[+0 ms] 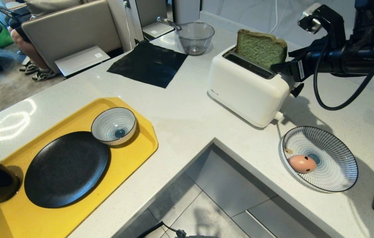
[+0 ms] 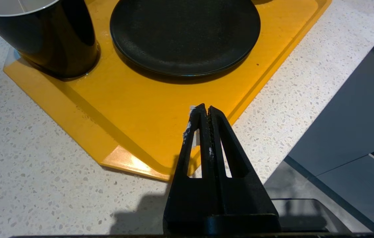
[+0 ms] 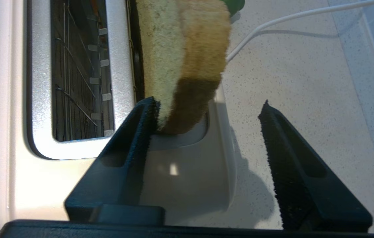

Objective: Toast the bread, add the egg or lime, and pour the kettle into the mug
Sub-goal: Put the bread slices in the toaster

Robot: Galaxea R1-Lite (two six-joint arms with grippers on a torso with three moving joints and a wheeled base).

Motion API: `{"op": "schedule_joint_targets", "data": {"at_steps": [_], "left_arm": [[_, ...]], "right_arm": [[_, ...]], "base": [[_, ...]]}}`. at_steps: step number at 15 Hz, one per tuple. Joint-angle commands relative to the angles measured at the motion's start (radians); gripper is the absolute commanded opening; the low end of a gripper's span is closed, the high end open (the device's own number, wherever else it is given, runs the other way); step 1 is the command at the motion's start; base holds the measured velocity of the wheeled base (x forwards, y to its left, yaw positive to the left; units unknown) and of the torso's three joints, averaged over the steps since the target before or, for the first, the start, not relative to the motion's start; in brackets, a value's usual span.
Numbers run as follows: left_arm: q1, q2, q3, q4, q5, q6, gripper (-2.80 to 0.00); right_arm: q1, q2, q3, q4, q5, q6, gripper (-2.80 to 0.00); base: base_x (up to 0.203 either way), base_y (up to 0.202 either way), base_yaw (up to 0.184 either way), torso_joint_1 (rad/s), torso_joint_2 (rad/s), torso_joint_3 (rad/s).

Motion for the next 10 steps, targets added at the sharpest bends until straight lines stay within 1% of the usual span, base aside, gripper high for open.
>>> {"op": "schedule_joint_targets", "data": {"at_steps": [1,5,6,7,10], "left_arm": [[0.0,0.0,0.014,0.0,0.001,-0.001,-2.8],[0.0,0.0,0.014,0.0,0.001,-0.001,-2.8],[0.0,0.0,0.014,0.0,0.001,-0.001,-2.8],[0.0,0.0,0.014,0.0,0.001,-0.001,-2.8],[0.0,0.0,0.014,0.0,0.001,-0.001,-2.8]], "right_arm": [[0.0,-0.021,0.013,0.0,0.003,-0.002,0.0],[-0.006,-0.094,0.074,0.0,0.005,0.01,0.0],[-0.007,-0.106,0.094,-0.002,0.005,0.024,0.0],[-0.007,-0.109,0.105,-0.019,0.006,0.042,0.0],[-0.008,-0.11,0.134,-0.158,0.003,0.084,0.0]], "base": [[0.0,0.0,0.0,0.0,0.0,0.0],[0.0,0.0,0.0,0.0,0.0,0.0],[0.0,0.0,0.0,0.0,0.0,0.0],[0.0,0.0,0.0,0.0,0.0,0.0],[0.0,0.0,0.0,0.0,0.0,0.0]]}}
